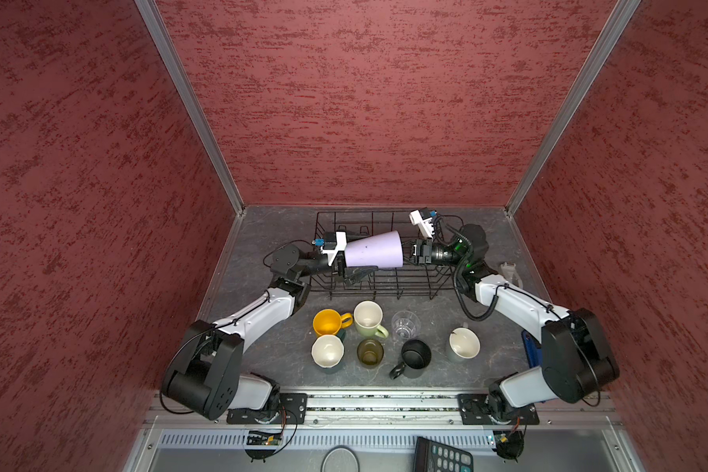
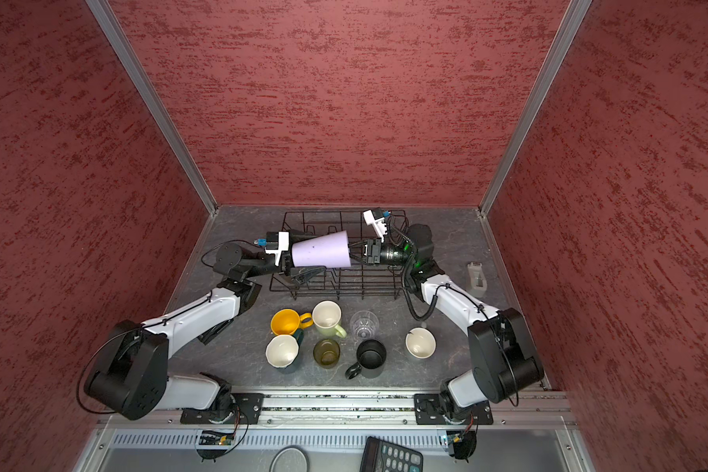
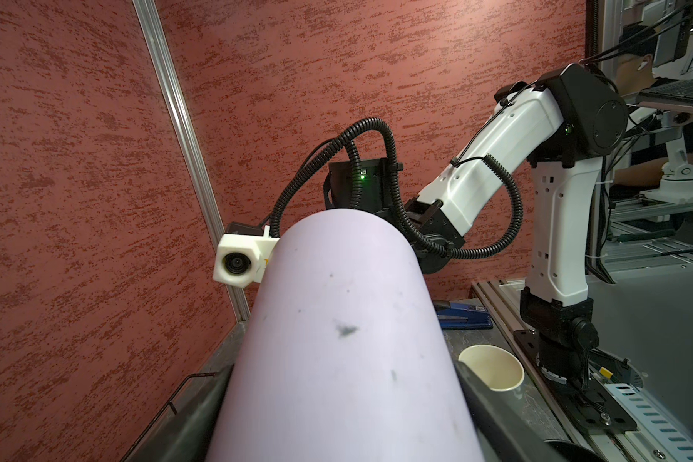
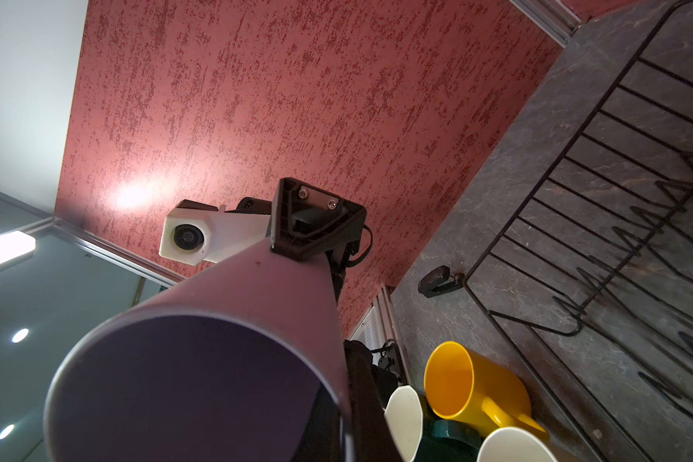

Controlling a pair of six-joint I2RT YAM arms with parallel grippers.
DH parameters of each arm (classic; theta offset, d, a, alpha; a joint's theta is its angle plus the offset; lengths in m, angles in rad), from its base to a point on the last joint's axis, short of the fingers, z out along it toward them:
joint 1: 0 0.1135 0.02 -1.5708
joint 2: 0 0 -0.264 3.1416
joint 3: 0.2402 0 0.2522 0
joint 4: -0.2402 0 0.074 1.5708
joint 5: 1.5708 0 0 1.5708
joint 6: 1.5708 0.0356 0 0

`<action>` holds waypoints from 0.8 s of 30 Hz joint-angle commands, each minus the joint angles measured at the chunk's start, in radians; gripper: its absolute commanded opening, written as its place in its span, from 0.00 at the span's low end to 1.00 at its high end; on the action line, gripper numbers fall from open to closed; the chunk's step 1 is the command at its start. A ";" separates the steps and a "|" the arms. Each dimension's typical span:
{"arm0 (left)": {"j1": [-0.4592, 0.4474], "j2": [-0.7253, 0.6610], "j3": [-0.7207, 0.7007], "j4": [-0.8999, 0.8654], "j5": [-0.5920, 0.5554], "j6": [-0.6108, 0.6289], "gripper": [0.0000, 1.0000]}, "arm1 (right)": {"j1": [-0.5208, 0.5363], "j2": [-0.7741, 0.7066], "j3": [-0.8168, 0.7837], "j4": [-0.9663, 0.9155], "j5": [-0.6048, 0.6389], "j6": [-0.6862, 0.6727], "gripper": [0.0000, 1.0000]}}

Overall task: Load cups into a dish rack
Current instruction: Pick up the cup from the middle-right of the table.

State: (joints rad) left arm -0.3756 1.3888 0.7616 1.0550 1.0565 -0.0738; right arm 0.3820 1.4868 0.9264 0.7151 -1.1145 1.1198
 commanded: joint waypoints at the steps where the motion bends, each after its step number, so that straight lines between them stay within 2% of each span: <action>1: -0.005 -0.014 -0.001 -0.005 -0.015 0.013 0.80 | 0.023 0.009 0.034 0.054 -0.010 0.023 0.00; 4: -0.005 -0.021 0.000 -0.018 -0.018 0.020 0.75 | 0.024 0.013 0.035 0.046 -0.008 0.023 0.00; 8: -0.005 -0.027 0.002 -0.042 -0.018 0.032 0.60 | 0.024 0.002 0.040 0.006 0.001 -0.005 0.00; 12: -0.002 -0.036 -0.003 -0.052 -0.018 0.042 0.46 | 0.024 -0.014 0.061 -0.123 0.026 -0.087 0.00; 19: 0.010 -0.056 0.000 -0.060 -0.032 0.024 0.27 | 0.023 -0.028 0.095 -0.276 0.078 -0.182 0.21; 24: 0.026 -0.103 -0.004 -0.087 -0.060 0.011 0.09 | 0.023 -0.114 0.185 -0.626 0.229 -0.417 0.41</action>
State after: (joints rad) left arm -0.3611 1.3327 0.7612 0.9775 1.0298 -0.0525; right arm 0.4023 1.4418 1.0370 0.3149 -1.0019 0.8722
